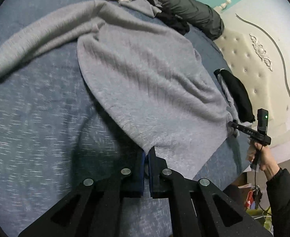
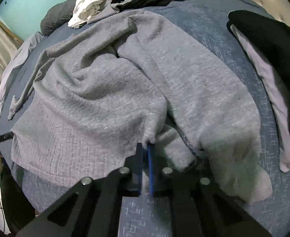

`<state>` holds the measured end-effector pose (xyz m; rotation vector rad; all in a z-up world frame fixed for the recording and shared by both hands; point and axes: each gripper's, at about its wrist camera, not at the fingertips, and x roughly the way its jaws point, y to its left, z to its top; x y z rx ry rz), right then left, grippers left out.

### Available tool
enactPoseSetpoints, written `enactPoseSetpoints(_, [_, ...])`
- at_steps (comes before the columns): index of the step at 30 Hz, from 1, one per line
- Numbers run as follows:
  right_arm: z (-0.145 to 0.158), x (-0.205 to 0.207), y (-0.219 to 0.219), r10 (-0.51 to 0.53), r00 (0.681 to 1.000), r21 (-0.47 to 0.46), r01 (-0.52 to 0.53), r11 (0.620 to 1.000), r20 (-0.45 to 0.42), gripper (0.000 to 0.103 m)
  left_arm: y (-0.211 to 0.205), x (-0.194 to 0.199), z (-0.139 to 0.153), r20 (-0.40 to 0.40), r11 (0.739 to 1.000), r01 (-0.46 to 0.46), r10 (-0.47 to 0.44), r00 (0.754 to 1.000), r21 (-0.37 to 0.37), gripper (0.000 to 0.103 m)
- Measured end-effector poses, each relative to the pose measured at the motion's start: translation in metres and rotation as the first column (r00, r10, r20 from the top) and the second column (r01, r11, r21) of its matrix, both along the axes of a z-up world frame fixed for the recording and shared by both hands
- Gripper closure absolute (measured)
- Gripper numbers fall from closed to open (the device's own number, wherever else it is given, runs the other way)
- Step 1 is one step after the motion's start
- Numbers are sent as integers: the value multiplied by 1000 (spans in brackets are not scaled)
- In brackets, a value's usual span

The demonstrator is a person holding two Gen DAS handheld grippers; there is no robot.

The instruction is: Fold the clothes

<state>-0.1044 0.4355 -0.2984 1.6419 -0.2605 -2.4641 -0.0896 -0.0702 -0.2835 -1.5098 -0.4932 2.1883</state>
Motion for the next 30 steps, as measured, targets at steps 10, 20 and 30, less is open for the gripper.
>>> enactPoseSetpoints(10, [74, 45, -18, 76, 994, -22, -78, 997, -77, 101, -48, 19, 68, -95, 999, -43, 41, 995, -24, 101])
enactPoseSetpoints(20, [88, 96, -68, 139, 988, -80, -144, 986, -65, 101, -90, 46, 77, -57, 994, -59, 54, 997, -91, 100])
enactPoseSetpoints(30, [10, 102, -80, 58, 996, -32, -56, 998, 64, 98, -78, 40, -10, 83, 986, -100, 112, 990, -133, 92])
